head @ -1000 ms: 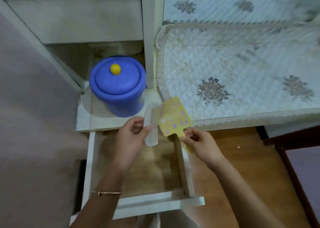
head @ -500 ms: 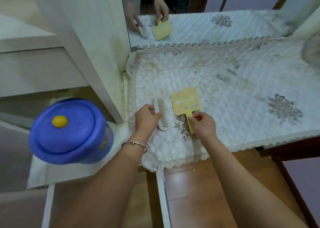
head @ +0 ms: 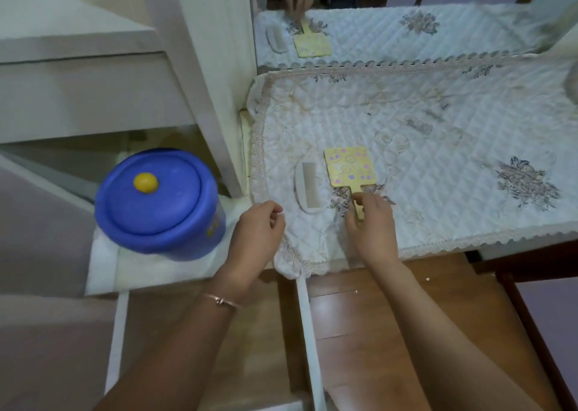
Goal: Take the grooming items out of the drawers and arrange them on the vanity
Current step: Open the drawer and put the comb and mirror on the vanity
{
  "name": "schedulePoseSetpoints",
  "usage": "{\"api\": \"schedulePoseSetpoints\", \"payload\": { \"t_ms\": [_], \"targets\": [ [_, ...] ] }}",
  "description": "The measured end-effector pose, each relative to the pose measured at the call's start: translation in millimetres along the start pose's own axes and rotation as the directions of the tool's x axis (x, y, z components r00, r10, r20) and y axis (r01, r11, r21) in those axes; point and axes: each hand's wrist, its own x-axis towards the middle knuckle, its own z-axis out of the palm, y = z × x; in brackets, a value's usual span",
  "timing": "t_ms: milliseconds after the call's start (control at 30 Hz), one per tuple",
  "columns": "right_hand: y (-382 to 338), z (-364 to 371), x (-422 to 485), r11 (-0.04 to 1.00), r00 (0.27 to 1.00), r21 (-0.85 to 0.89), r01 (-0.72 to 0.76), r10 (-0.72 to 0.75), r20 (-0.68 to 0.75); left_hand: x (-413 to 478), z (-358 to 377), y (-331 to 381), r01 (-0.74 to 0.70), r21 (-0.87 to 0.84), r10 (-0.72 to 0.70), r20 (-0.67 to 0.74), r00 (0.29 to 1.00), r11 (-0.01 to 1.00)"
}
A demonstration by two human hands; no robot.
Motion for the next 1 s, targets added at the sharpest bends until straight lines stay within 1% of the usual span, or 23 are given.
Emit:
{"api": "schedulePoseSetpoints", "payload": {
  "t_ms": [100, 167, 233, 267, 333, 400, 433, 500, 567, 600, 700, 800, 900, 1000],
  "targets": [
    [-11, -7, -59, 0.992, 0.984, 0.004, 0.128, -0.128, 0.125, -57, -19, -36, 0.014, 0.066, -0.015, 0.026, 1.000, 0.998],
    [-12, -6, -109, 0.980, 0.953, -0.032, 0.195, -0.181, 0.243, -101, -35, -72, 0.045, 0.135, -0.054, 0.063, 0.997, 0.990],
    [-11, 0, -159, 0.979, 0.918, -0.077, 0.188, -0.148, 0.369, -151, -51, -113, 0.062, 0.224, -0.090, 0.116, 0.989, 0.973],
    [-9, 3, -182, 0.979, 0.901, -0.111, 0.172, -0.111, 0.418, -175, -57, -131, 0.053, 0.245, -0.083, 0.117, 0.990, 0.968],
    [-7, 9, -223, 0.972, 0.888, -0.171, 0.161, -0.067, 0.456, -221, -66, -165, 0.034, 0.281, -0.073, 0.129, 0.989, 0.959],
    [-7, 14, -257, 0.975, 0.897, -0.183, 0.129, -0.037, 0.440, -262, -70, -197, 0.011, 0.312, -0.054, 0.131, 0.990, 0.950],
    [-7, 15, -271, 0.977, 0.905, -0.181, 0.115, -0.028, 0.425, -278, -71, -209, 0.027, 0.324, -0.073, 0.131, 0.989, 0.946],
    [-5, 20, -295, 0.975, 0.923, -0.182, 0.129, -0.051, 0.381, -301, -74, -220, 0.070, 0.308, -0.111, 0.116, 0.987, 0.949],
    [-4, 23, -310, 0.968, 0.927, -0.197, 0.154, -0.073, 0.368, -315, -75, -219, 0.043, 0.349, -0.083, 0.099, 0.992, 0.936],
    [-4, 25, -315, 0.964, 0.927, -0.211, 0.159, -0.072, 0.369, -318, -73, -218, 0.016, 0.388, -0.054, 0.089, 0.995, 0.921],
    [-9, 32, -320, 0.951, 0.936, -0.277, 0.138, -0.034, 0.350, -320, -70, -215, 0.065, 0.364, -0.093, 0.060, 0.994, 0.929],
    [-14, 38, -320, 0.928, 0.946, -0.351, 0.129, -0.010, 0.323, -322, -63, -222, 0.067, 0.383, -0.078, 0.012, 0.997, 0.921],
    [-13, 41, -314, 0.939, 0.947, -0.327, 0.109, 0.001, 0.320, -321, -61, -224, 0.037, 0.372, -0.042, 0.005, 0.999, 0.928],
    [-5, 45, -304, 0.941, 0.948, -0.312, 0.133, -0.029, 0.318, -312, -58, -230, 0.021, 0.395, -0.020, -0.007, 1.000, 0.919]
  ]
}}
